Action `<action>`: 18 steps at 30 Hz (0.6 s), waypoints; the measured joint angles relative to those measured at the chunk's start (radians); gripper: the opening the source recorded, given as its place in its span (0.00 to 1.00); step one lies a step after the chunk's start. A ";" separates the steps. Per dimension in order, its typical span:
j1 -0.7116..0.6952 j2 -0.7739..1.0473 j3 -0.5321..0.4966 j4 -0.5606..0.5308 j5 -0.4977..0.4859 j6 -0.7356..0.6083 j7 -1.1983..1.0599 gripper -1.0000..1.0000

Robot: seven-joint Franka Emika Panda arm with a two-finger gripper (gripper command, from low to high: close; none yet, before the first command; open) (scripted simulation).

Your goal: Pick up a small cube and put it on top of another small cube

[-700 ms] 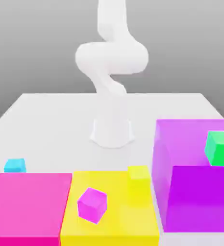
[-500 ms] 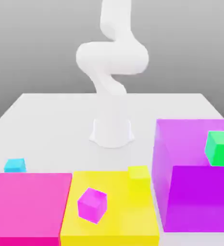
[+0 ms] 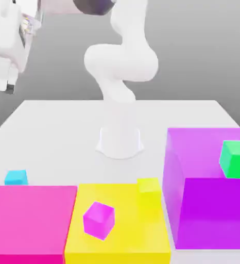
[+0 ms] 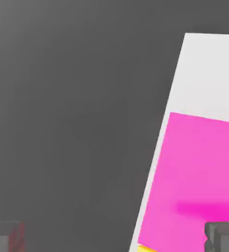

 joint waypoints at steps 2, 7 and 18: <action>-0.039 0.036 0.001 -0.018 -0.001 0.021 0.088 0.50; -0.130 0.127 -0.003 -0.065 -0.008 0.076 0.312 0.50; -0.310 0.327 -0.053 -0.166 -0.039 0.195 0.815 0.50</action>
